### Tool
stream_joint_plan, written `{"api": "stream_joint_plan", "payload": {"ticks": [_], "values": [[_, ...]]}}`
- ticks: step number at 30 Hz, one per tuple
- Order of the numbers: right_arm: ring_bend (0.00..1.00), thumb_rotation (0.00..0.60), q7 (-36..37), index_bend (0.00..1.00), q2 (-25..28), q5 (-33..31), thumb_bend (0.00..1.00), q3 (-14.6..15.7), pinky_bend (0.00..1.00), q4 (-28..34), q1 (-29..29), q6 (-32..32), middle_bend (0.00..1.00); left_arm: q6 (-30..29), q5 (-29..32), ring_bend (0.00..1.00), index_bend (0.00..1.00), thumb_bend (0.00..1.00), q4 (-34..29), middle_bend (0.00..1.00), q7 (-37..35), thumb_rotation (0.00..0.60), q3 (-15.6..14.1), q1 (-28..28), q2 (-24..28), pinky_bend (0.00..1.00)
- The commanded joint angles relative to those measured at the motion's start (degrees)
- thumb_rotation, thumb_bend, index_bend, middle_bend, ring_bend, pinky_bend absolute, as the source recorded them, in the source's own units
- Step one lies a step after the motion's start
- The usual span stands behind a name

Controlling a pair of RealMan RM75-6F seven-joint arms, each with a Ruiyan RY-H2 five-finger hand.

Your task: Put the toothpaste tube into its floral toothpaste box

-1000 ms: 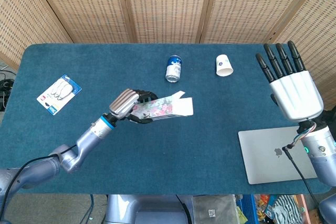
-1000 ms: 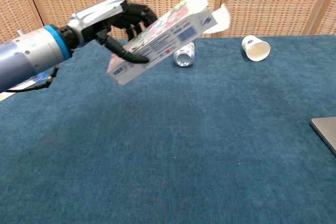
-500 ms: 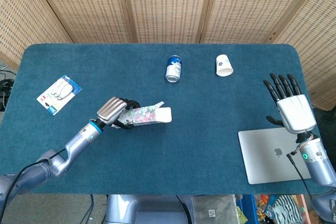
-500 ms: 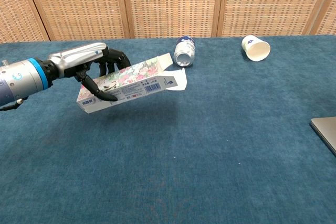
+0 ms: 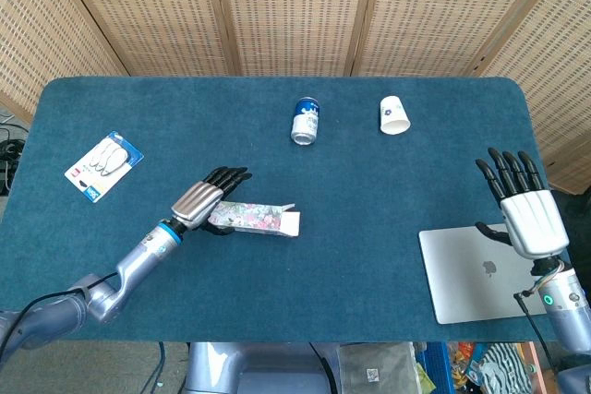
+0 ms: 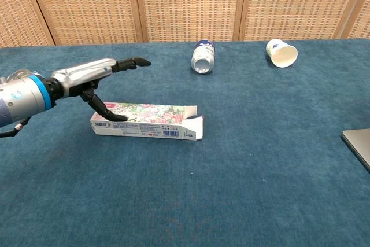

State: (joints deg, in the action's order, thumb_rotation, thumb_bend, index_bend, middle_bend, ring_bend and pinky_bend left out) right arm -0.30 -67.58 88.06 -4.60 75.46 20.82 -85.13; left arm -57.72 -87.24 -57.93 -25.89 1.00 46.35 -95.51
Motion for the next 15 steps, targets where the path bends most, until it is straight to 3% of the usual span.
{"api": "stream_joint_plan", "payload": {"ticks": [1, 2, 4, 9, 15], "values": [[0.00, 0.600, 0.6, 0.00, 1.0, 0.3, 0.00, 0.5, 0.00, 1.8, -1.6, -1.4, 0.00, -6.1, 1.3, 0.00, 0.00, 0.21, -6.5, 0.00, 5.1, 0.600, 1.3, -3.8, 4.1, 0.00], [0.00, 0.600, 0.8, 0.00, 1.3, 0.4, 0.00, 0.6, 0.00, 2.2, -2.0, -1.7, 0.00, -7.4, 1.6, 0.00, 0.00, 0.21, -8.0, 0.00, 6.5, 0.600, 1.5, -4.7, 4.9, 0.00], [0.00, 0.600, 0.8, 0.00, 2.6, 0.4, 0.00, 1.5, 0.00, 4.4, -4.3, -3.4, 0.00, -17.4, 3.6, 0.00, 0.00, 0.21, -14.6, 0.00, 14.2, 0.600, 2.7, -11.0, 9.8, 0.00], [0.00, 0.600, -0.7, 0.00, 4.5, 0.9, 0.00, 2.7, 0.00, 8.5, -7.4, -5.6, 0.00, -25.8, 6.7, 0.00, 0.00, 0.21, -26.2, 0.00, 23.6, 0.600, 2.0, -19.0, 17.2, 0.00], [0.00, 0.600, -1.6, 0.00, 5.5, 1.0, 0.00, 3.9, 0.00, 12.6, -11.1, -8.1, 0.00, -34.3, 12.2, 0.00, 0.00, 0.21, -36.7, 0.00, 29.0, 0.600, -0.1, -29.7, 23.3, 0.00]]}}
